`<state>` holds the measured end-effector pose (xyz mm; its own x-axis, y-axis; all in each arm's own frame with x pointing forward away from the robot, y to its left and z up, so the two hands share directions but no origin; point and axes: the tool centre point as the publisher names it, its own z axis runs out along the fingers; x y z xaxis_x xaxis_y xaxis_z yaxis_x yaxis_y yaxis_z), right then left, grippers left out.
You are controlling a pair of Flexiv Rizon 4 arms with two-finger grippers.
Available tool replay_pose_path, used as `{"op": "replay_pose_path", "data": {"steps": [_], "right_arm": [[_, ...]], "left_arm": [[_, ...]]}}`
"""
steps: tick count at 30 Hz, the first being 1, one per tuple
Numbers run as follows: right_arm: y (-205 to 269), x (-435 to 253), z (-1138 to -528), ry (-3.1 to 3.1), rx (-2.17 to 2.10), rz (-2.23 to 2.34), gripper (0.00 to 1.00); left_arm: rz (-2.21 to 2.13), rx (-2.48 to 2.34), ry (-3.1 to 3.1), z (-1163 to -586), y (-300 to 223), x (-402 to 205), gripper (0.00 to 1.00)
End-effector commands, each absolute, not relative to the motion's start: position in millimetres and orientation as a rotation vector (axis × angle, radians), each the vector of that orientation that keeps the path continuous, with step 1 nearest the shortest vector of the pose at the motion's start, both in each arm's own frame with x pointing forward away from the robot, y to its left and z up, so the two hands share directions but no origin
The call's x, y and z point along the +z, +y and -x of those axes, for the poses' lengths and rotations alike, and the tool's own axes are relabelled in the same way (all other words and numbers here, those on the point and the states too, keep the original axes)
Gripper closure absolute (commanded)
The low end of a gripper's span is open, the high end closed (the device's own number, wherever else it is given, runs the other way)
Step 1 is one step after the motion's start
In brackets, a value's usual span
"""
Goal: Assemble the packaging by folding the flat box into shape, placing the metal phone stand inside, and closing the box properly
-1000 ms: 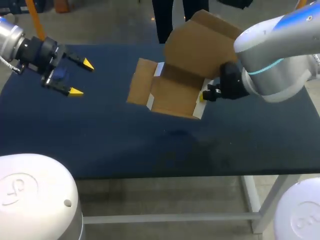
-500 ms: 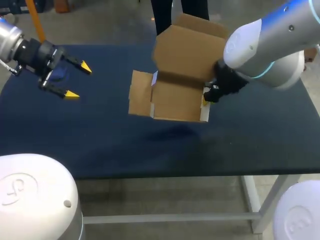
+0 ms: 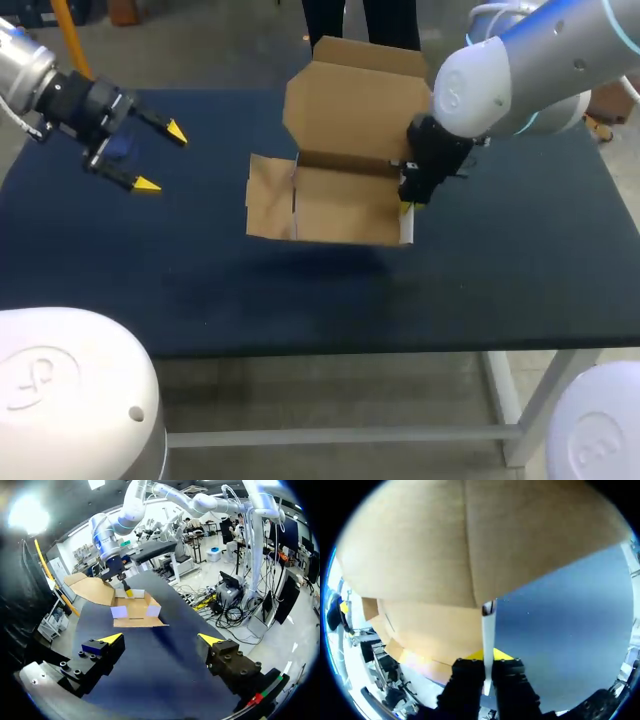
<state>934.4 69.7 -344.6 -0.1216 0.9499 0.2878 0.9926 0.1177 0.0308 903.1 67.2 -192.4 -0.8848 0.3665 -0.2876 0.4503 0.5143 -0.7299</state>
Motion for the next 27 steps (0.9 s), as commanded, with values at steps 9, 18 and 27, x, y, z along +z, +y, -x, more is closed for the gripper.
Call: {"op": "replay_pose_path", "data": {"steps": [9,18,27], "right_arm": [[77.3,-354.6,-927.0,-2.051,0.02,1.967,1.0],[81.9,-373.3,-915.9,-1.962,0.106,1.889,1.0],[81.8,-375.8,-905.5,-1.947,0.177,1.833,1.0]], "left_arm": [[-0.567,-1.066,2.777,-896.5,75.2,-197.9,0.0],[-0.513,-0.955,2.85,-897.4,75.8,-209.4,0.0],[-0.457,-0.872,2.901,-898.2,77.2,-213.6,0.0]]}}
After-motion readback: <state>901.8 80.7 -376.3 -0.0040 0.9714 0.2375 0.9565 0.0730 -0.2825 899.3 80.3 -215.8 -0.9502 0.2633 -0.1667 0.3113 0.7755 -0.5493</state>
